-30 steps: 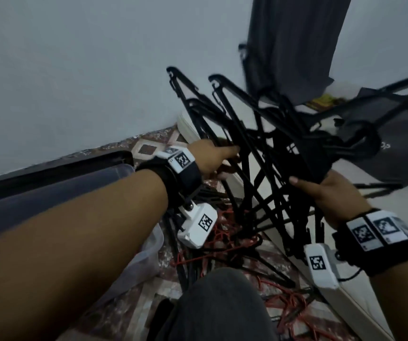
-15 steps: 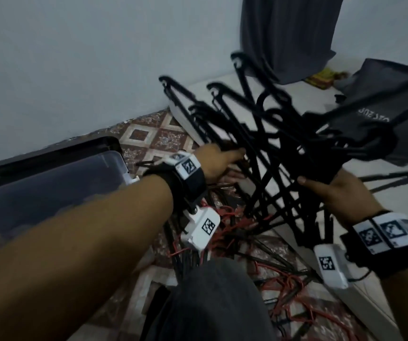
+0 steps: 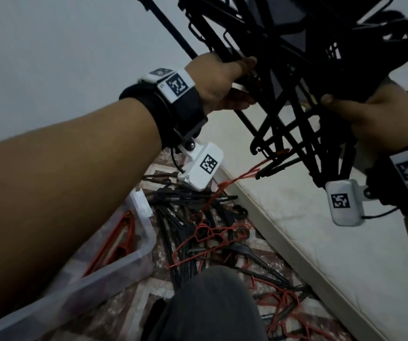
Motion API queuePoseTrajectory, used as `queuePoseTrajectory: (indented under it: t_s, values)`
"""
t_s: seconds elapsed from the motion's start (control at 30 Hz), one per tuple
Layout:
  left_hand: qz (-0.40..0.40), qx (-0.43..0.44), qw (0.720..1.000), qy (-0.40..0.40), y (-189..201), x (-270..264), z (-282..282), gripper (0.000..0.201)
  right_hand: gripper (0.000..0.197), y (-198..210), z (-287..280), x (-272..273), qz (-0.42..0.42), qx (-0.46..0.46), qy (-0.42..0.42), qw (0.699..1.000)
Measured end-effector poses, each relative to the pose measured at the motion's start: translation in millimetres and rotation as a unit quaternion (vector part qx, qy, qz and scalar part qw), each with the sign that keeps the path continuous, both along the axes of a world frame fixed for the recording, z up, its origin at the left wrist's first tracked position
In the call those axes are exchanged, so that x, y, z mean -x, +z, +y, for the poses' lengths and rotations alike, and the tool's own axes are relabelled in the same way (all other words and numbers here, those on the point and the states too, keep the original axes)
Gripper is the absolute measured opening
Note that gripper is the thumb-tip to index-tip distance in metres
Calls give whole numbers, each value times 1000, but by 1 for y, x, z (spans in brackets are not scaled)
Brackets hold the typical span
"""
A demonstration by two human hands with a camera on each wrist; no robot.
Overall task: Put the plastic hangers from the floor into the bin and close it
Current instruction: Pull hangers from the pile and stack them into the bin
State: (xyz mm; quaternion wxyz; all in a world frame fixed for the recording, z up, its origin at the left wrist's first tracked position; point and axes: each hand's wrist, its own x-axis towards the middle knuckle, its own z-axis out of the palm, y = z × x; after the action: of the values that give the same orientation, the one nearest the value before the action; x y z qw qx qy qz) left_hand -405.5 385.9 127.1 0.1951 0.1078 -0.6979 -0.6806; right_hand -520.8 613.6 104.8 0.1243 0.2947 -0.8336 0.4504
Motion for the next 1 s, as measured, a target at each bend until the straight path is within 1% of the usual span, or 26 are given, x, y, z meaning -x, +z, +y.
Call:
queuePoseTrajectory:
  t_s: [0.1,0.27,0.33,0.43,0.5,0.57,0.6,0.67,0.77,0.83,0.93,1.0]
  values:
    - [14,17,1000,15,20,-14,-7,28,43,20,-10,-8,8,-15,23,1000]
    - [39,41,998,36,51,-40,-22,27,39,50,-31,-30,14,31,47,998]
    - [46,41,997,51,59,-48,-29,27,40,61,-40,-37,13,21,56,998]
    - [40,31,997,62,60,-57,-37,26,40,68,-52,-46,6,-8,46,999]
    - [33,15,997,68,55,-60,-43,26,29,66,-57,-51,-16,-1,76,997]
    - [24,-1,998,64,47,-60,-47,27,9,64,-62,-57,-83,40,157,983]
    - [17,-10,998,57,42,-58,-49,28,5,60,-65,-56,-123,67,193,971]
    - [-6,-23,999,43,27,-52,-47,29,4,46,-73,-51,-188,100,223,951]
    - [-57,-40,997,37,-5,-42,-37,16,32,-1,-81,-39,-296,158,219,916]
    - [-92,-53,994,23,-30,-34,-30,14,43,-39,-79,-34,-355,171,210,895]
    - [-139,-35,990,-1,-61,-22,-24,18,40,-87,-66,-28,-409,172,233,865]
    - [-156,-30,987,-17,-72,-14,-17,18,41,-108,-57,-23,-425,188,220,858]
